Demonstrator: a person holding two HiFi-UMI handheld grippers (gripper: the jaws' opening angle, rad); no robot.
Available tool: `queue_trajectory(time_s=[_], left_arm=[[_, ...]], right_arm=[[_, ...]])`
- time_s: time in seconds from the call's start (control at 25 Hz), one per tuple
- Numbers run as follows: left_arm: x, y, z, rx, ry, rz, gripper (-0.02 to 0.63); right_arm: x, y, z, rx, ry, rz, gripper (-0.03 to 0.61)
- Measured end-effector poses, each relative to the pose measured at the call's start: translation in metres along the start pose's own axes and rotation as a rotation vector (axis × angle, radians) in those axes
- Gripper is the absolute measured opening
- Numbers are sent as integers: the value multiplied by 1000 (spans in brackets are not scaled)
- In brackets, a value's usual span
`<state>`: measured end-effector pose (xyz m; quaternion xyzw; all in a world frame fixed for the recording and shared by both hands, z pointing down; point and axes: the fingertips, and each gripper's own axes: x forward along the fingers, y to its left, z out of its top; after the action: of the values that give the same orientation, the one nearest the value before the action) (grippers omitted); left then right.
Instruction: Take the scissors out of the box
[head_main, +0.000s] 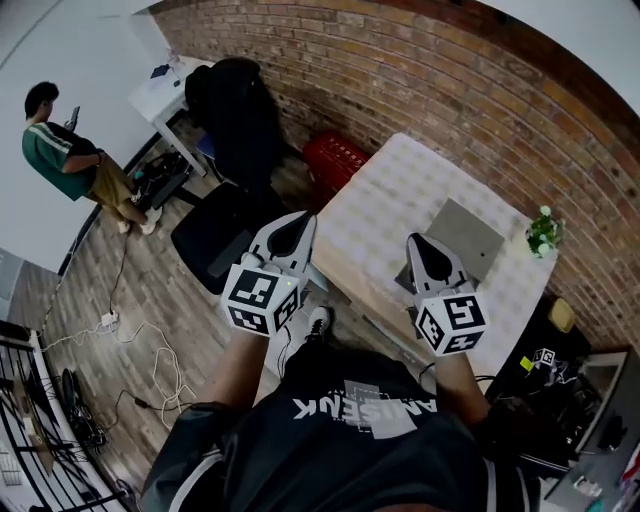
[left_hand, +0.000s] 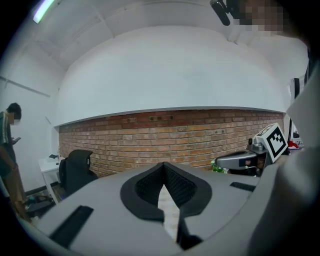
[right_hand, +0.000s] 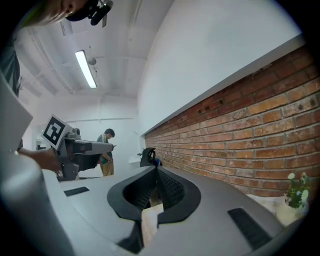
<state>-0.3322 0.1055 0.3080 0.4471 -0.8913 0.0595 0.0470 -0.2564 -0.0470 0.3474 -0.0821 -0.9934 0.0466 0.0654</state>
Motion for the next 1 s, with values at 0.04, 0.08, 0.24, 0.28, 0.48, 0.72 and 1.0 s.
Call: queue_trajectory(time_s=[0.04,0.08,0.24,0.28,0.48,0.72,1.0], left_arm=[[5,5,1,0,-7,-19,12],[11,9,2,2,-13,-40,12],[40,20,6,-5,-37,-134,12],[47,23,8,-10,-43,-155,12],[83,36,13,-31,-59,-256,12],[118,34,10,-47,-72,-364,12],[146,30,8,-71,-67,-466,12]], right_arm=[[4,-3,2,1,-3,-24,41],[8,-5,4,3,-5,-50,41],[19,-19,10,4,0,-149,41],[22,-21,13,4,1,-169,41],[32,-34,21,-1,9,-274,41],[31,-52,25,-16,9,-391,41],[21,-65,27,-14,19,-510,41]])
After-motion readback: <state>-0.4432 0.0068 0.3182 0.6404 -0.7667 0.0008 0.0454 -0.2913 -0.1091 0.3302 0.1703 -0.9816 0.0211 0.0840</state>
